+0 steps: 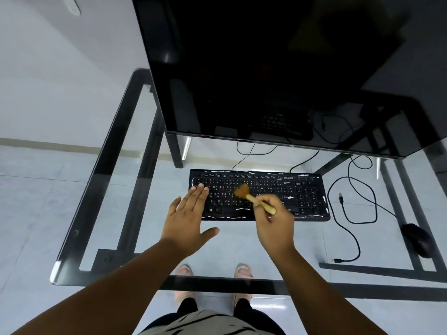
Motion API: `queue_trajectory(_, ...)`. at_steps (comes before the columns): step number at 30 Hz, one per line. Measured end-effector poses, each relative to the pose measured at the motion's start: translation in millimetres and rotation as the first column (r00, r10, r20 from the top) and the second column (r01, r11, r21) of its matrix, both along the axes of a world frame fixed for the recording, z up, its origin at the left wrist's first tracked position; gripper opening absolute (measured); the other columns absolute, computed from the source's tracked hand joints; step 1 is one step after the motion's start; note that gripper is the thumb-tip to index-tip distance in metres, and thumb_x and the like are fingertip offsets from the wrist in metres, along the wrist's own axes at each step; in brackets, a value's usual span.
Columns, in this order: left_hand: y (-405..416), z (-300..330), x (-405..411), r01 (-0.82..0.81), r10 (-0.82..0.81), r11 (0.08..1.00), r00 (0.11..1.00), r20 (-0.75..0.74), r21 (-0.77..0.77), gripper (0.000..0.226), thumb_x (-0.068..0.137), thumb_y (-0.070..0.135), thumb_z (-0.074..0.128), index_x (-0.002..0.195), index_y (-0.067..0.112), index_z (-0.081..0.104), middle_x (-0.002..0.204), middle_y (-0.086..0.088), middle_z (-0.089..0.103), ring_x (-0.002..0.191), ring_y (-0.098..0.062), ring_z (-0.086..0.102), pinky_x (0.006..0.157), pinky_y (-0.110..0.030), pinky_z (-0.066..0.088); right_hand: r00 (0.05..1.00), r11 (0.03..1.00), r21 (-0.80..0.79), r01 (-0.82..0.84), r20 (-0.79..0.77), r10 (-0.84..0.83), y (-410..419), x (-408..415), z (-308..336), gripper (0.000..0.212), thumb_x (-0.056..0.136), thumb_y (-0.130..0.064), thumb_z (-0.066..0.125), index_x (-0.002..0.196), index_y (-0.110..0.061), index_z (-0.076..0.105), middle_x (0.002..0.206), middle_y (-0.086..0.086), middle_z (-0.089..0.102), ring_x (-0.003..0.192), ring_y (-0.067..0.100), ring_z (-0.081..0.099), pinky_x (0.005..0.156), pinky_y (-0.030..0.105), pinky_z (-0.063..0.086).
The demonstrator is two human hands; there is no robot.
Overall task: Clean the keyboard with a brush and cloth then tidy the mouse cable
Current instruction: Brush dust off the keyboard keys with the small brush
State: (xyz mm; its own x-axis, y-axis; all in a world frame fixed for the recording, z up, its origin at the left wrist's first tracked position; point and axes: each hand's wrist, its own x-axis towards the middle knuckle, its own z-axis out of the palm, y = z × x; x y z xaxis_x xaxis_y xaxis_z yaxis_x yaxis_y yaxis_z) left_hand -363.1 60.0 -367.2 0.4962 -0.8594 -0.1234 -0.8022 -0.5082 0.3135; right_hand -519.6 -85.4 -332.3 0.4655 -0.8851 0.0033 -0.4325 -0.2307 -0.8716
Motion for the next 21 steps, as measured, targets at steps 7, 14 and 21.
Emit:
queue_trajectory(7, -13, -4, -18, 0.050, -0.050, 0.999, 0.999, 0.012, -0.009, 0.096, 0.084, 0.073, 0.039, 0.154, 0.023, -0.004, 0.160, 0.008, -0.009, 0.147, -0.008, -0.010, 0.118, -0.031, -0.004, 0.997, 0.998, 0.002, -0.064, -0.038, 0.064, -16, -15, -1, 0.013, 0.089, -0.011, 0.063, 0.088, -0.025, 0.065, 0.060, -0.009, 0.060, 0.049, 0.008, 0.049, 0.046, 0.022, 0.035)
queue_trajectory(14, -30, -3, -26, 0.031, -0.031, 0.999, 1.000, 0.004, -0.016, 0.089, 0.089, 0.071, 0.033, 0.154, 0.022, -0.004, 0.157, 0.010, -0.015, 0.143, -0.006, -0.019, 0.115, -0.028, -0.009, 0.995, 0.995, 0.022, -0.096, -0.016, 0.096, -27, -33, -2, 0.014, 0.089, -0.008, 0.063, 0.091, -0.021, 0.066, 0.066, -0.012, 0.062, 0.052, 0.008, 0.050, 0.047, 0.015, 0.034)
queue_trajectory(21, -48, -3, -40, 0.038, -0.038, 0.999, 0.999, -0.010, -0.016, 0.087, 0.089, 0.070, 0.031, 0.154, 0.023, -0.005, 0.159, 0.009, -0.014, 0.144, -0.006, -0.018, 0.116, -0.029, -0.008, 0.999, 0.999, 0.041, -0.030, 0.038, 0.028, -41, -49, -1, 0.013, 0.090, -0.011, 0.063, 0.094, -0.024, 0.067, 0.072, -0.008, 0.066, 0.060, 0.013, 0.056, 0.051, 0.026, 0.041)
